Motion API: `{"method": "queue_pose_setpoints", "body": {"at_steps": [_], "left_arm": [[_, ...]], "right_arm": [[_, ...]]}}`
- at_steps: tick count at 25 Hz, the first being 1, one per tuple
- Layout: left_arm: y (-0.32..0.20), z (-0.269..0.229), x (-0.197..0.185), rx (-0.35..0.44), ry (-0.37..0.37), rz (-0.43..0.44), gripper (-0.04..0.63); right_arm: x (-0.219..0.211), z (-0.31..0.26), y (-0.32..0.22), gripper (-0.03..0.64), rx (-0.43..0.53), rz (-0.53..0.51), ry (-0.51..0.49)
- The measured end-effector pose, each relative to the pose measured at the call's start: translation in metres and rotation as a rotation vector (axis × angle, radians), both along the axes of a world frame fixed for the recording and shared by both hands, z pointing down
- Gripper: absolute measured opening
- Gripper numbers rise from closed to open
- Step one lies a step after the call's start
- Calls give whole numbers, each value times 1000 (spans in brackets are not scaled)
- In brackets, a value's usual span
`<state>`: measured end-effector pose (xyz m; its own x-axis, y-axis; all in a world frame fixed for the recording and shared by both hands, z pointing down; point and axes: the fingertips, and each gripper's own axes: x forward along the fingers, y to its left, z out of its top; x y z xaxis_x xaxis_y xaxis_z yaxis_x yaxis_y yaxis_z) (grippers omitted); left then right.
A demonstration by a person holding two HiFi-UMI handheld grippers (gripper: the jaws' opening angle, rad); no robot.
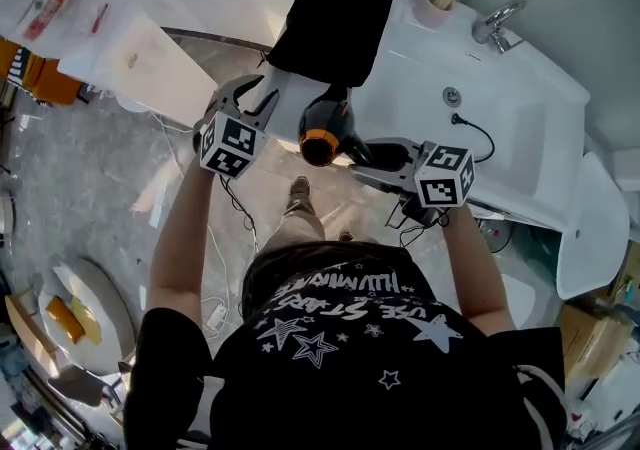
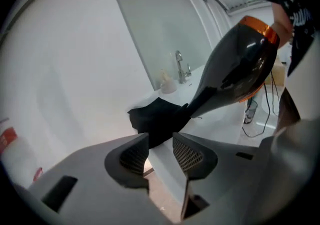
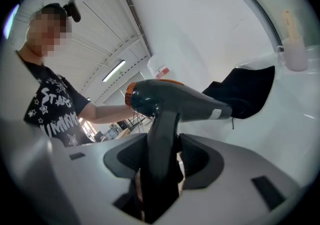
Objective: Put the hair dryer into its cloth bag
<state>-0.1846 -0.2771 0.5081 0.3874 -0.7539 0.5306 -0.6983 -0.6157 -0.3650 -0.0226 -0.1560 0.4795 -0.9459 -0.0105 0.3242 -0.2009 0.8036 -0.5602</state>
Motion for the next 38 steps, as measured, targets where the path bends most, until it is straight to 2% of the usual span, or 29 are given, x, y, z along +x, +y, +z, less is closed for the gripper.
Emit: {"method": "queue_pose_setpoints", "body": {"at_steps": [4, 10, 13, 16, 21, 24, 30, 35, 38], "left_arm": [[-31, 19, 9, 38, -144, 128, 213], [-63, 46, 15, 80, -329, 271, 242], [-72, 55, 17, 91, -376, 309, 238], [-78, 55, 17, 103, -383, 313, 176], [-83, 54, 18, 107, -372, 318, 40], [-86, 53, 18, 63, -331, 320, 31], [-92, 37, 24, -52, -184, 292, 28], [-96, 17, 32, -106, -53, 286, 28], [-100, 8, 34, -122, -15, 287, 28]], "right_arm": [[-6, 2, -8, 202, -25, 12, -1], [-17, 9, -23, 202, -52, 33, 7], [-20, 9, -26, 202, -54, 34, 9], [-21, 6, -27, 202, -54, 38, 5], [-21, 5, -28, 202, -58, 50, 0], [-22, 5, -28, 202, -59, 47, 1], [-23, 2, -28, 202, -50, 23, -9], [-29, 3, -35, 202, -27, -10, 6], [-36, 5, -42, 202, -13, -37, 26]]}}
